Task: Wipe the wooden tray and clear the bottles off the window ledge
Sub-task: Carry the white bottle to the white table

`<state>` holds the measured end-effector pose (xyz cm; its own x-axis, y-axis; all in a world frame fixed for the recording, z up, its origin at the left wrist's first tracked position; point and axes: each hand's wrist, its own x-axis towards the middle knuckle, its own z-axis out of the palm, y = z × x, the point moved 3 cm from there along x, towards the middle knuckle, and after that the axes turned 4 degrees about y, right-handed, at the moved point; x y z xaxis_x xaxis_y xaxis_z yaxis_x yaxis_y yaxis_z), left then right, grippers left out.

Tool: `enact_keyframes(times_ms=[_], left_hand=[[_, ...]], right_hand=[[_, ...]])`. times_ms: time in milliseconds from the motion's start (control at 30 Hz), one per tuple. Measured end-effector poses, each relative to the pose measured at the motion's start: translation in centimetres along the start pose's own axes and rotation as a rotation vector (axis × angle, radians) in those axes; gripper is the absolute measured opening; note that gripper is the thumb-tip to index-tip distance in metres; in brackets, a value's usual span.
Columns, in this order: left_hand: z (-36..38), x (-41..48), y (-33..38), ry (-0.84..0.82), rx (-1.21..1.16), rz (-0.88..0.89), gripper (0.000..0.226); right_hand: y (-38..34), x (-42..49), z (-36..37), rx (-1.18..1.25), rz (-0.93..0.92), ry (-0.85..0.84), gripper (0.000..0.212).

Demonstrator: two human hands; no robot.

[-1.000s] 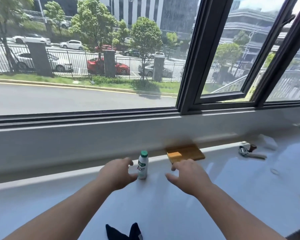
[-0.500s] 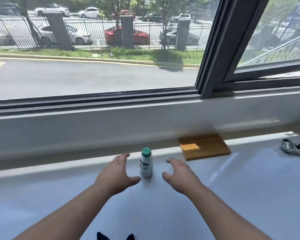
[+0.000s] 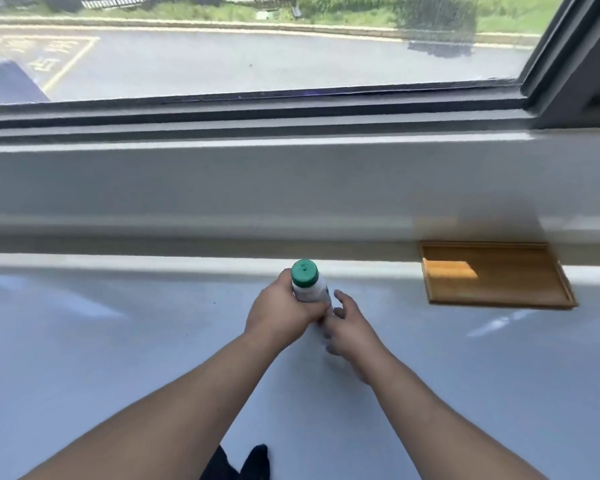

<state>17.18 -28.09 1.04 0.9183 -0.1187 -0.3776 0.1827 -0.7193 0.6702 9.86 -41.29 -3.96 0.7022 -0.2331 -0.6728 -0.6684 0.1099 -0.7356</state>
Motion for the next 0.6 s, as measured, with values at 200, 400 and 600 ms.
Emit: enact_keyframes(times_ms=[200,400,600], left_hand=[[-11.5,-5.3,-3.0,0.157,-0.033,-0.012,0.041],[-28.0,-17.0,-11.5,0.413,-0.075,-0.058,0.047],[-42.7,-33.6,-23.4,0.648,-0.101,-0.121,0.056]], right_hand=[[-4.9,-5.0,9.0,-0.054,-0.106,-0.209,0.08],[-8.0,-16.3,25.4,-0.226,-0.287,-0.482,0.052],[-6.3,-32.8,42.5,-0.405,-0.449,-0.733,0.066]])
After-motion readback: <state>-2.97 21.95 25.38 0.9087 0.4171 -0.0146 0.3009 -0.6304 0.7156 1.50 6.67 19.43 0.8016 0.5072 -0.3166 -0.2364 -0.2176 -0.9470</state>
